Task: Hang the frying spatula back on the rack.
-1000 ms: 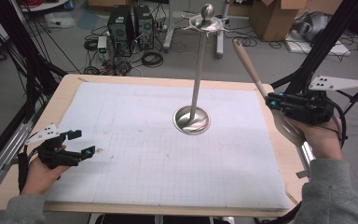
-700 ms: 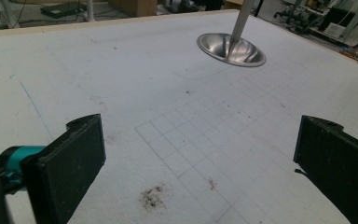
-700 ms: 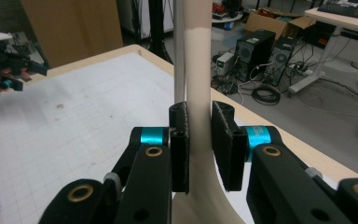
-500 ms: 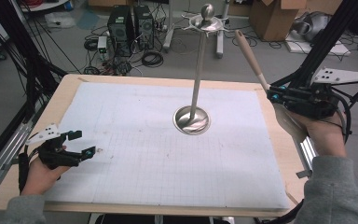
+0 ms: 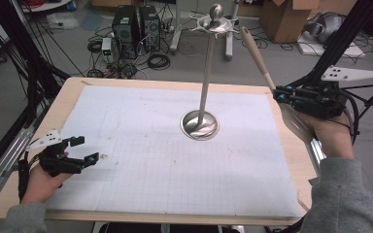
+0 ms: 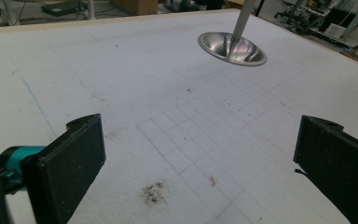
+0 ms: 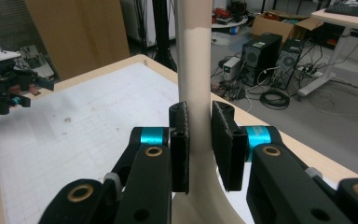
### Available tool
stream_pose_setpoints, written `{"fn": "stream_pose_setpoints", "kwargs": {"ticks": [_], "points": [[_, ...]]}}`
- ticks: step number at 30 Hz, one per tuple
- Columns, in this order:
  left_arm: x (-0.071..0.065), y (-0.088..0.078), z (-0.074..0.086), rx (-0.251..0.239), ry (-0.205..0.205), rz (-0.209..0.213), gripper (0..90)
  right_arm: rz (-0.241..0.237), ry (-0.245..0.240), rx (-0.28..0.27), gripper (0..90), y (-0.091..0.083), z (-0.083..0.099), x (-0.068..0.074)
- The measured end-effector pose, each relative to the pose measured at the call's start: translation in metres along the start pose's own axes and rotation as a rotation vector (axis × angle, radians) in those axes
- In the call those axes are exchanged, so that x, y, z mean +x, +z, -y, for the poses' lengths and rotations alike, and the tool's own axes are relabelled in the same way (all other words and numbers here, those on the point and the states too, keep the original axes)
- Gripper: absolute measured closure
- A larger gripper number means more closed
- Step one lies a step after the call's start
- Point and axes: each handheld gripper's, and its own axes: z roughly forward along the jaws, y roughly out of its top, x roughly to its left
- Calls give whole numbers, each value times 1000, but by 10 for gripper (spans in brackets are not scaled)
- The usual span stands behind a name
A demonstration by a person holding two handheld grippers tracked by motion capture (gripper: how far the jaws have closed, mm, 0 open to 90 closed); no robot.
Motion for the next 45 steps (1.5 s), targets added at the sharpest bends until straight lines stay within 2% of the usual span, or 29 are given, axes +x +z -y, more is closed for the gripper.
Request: {"fn": "stream_pose_setpoints", "kwargs": {"ticks": [31, 45], "points": [[0, -2, 1, -2, -5, -6, 25, -31, 22, 2, 777, 20, 5, -3], [0, -2, 1, 0, -4, -7, 25, -32, 21, 28, 777, 36, 7, -1]]}}
